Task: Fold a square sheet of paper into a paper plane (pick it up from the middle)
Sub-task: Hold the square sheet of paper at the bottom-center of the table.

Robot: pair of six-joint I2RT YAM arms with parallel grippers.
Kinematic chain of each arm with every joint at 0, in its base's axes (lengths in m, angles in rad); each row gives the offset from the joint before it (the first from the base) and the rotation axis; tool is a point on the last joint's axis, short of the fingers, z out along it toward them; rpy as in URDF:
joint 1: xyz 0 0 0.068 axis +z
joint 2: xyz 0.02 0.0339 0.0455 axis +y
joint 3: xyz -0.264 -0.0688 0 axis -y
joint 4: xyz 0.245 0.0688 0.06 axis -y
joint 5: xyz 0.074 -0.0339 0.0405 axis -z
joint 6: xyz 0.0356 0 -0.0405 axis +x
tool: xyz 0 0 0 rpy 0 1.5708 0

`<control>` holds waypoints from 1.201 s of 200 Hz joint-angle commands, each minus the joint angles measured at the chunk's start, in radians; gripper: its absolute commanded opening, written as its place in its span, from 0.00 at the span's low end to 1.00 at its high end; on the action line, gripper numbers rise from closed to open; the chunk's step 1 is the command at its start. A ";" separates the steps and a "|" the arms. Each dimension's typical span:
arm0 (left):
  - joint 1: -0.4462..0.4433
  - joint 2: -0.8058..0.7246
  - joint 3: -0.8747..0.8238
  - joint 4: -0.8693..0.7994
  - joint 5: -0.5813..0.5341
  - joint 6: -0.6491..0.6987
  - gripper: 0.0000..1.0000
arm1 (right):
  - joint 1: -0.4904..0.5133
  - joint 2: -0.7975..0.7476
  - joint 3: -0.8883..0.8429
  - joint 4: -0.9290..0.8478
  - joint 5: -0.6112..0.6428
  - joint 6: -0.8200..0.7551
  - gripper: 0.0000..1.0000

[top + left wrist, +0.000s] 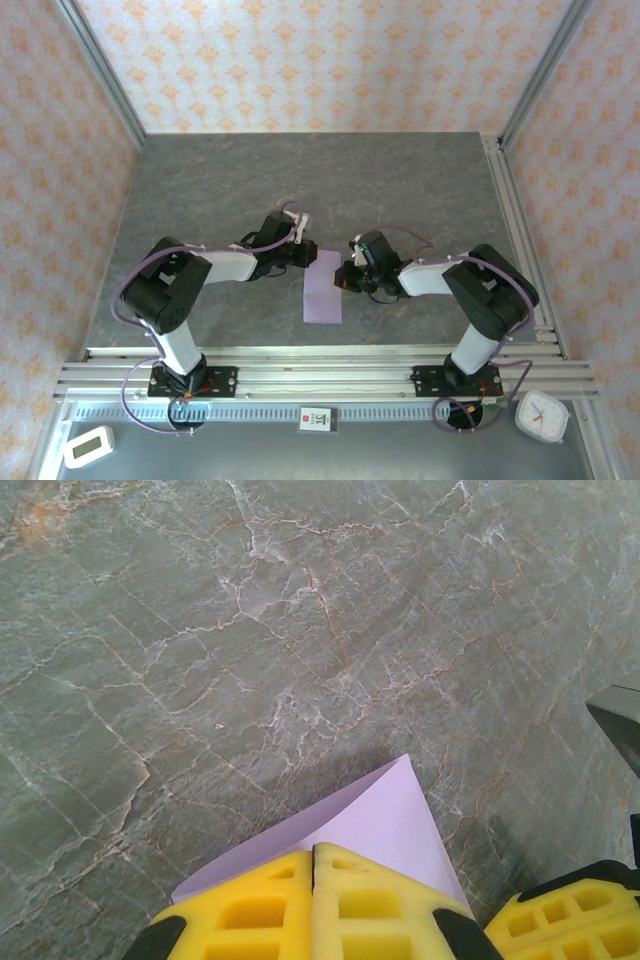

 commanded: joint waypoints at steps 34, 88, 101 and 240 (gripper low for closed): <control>0.007 0.061 -0.024 0.047 -0.048 0.005 0.00 | 0.027 0.213 -0.028 -0.059 0.184 -0.045 0.00; 0.007 0.064 -0.053 0.068 -0.056 0.001 0.00 | 0.026 0.212 -0.020 -0.064 0.183 -0.048 0.00; 0.007 0.062 -0.062 0.073 -0.062 -0.002 0.00 | 0.026 0.208 -0.009 -0.077 0.183 -0.055 0.00; 0.007 0.064 -0.092 0.101 -0.063 -0.009 0.00 | 0.010 -0.140 0.169 -0.345 0.306 -0.093 0.00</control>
